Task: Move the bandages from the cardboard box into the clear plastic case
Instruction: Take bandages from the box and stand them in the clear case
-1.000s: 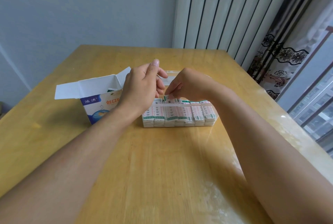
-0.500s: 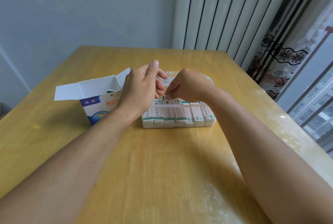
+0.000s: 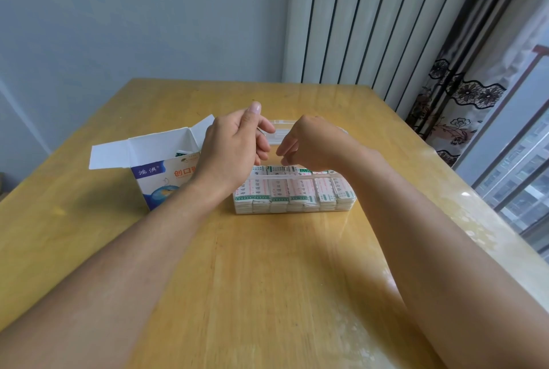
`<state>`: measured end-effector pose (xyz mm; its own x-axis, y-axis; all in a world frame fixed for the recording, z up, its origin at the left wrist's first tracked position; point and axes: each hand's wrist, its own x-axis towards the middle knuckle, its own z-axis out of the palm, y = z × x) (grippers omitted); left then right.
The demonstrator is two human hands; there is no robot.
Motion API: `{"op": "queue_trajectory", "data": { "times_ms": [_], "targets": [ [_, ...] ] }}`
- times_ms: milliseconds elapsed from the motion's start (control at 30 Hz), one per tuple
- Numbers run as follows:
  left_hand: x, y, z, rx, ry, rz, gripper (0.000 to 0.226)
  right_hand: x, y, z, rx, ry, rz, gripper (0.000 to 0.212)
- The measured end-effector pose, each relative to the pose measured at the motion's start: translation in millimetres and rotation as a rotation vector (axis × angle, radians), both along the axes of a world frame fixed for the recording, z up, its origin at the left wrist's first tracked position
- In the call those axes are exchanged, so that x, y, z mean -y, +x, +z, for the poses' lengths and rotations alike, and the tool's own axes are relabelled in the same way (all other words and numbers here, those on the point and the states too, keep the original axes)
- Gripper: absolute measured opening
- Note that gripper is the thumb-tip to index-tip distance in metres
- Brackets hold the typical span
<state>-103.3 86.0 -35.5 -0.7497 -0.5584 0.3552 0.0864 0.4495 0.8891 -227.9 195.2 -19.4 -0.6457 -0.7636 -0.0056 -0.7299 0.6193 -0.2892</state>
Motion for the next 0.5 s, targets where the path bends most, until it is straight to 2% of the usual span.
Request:
{"op": "queue_trajectory", "data": {
  "times_ms": [233, 500],
  "targets": [
    [-1.2, 0.9, 0.5, 0.002, -0.016, 0.006, 0.048, -8.1, 4.6, 10.2, 0.062, 0.134, 0.059, 0.061],
    [-1.3, 0.5, -0.4, -0.006, -0.006, 0.004, 0.049, -17.3, -5.6, 10.4, 0.116, 0.251, 0.074, 0.072]
  ]
}}
